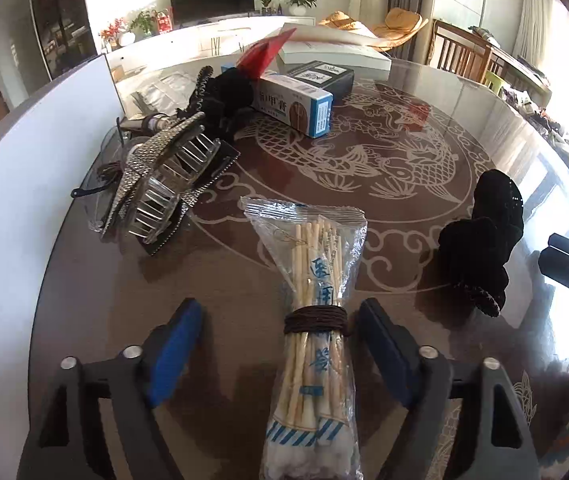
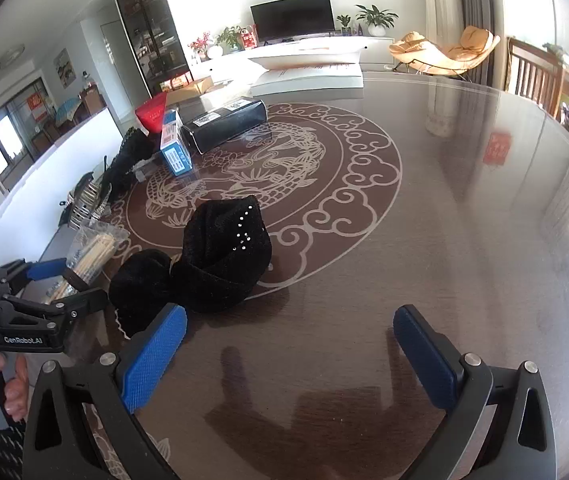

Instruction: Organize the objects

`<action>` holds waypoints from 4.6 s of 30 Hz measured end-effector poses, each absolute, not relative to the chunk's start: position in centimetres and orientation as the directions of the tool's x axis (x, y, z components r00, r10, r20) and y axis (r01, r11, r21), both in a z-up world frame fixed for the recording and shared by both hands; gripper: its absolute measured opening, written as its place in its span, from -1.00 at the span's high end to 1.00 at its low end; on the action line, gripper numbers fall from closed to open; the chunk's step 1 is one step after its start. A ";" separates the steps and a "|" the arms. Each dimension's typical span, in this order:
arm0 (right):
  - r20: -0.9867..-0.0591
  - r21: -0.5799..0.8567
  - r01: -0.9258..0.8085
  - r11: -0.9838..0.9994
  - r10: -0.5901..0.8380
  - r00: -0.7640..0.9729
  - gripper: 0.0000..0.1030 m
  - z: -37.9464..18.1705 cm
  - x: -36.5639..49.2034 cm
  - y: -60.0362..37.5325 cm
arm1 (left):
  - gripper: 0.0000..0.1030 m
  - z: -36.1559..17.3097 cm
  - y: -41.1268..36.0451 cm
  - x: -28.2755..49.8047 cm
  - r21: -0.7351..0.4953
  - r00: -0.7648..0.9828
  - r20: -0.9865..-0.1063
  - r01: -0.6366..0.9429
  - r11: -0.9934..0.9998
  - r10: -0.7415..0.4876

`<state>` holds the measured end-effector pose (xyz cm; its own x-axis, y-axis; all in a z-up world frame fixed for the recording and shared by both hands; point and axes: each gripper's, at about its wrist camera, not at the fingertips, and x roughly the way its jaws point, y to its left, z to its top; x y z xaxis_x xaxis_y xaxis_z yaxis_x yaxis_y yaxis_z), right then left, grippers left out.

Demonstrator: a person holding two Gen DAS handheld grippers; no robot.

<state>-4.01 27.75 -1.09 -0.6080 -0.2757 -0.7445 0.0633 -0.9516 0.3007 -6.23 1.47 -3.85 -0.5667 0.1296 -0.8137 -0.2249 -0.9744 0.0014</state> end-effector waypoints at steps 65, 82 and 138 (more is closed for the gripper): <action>-0.741 0.033 0.304 -0.952 -0.227 -0.632 -0.99 1.2 -7.4 12.8 | -1.00 8.3 -6.6 2.9 -0.025 -0.791 -0.610 0.071 -0.997 -0.041; -0.777 -0.037 0.232 -0.972 -0.118 -0.618 -0.99 -1.7 -6.7 16.3 | -1.00 3.0 -2.5 0.1 -0.056 -0.675 -0.735 -0.041 -0.998 0.069; -0.814 -0.013 0.151 -0.988 -0.078 -0.575 -1.00 -2.9 -8.1 17.5 | -1.00 -3.7 -0.7 -3.2 0.005 -0.562 -0.827 -0.009 -1.000 0.001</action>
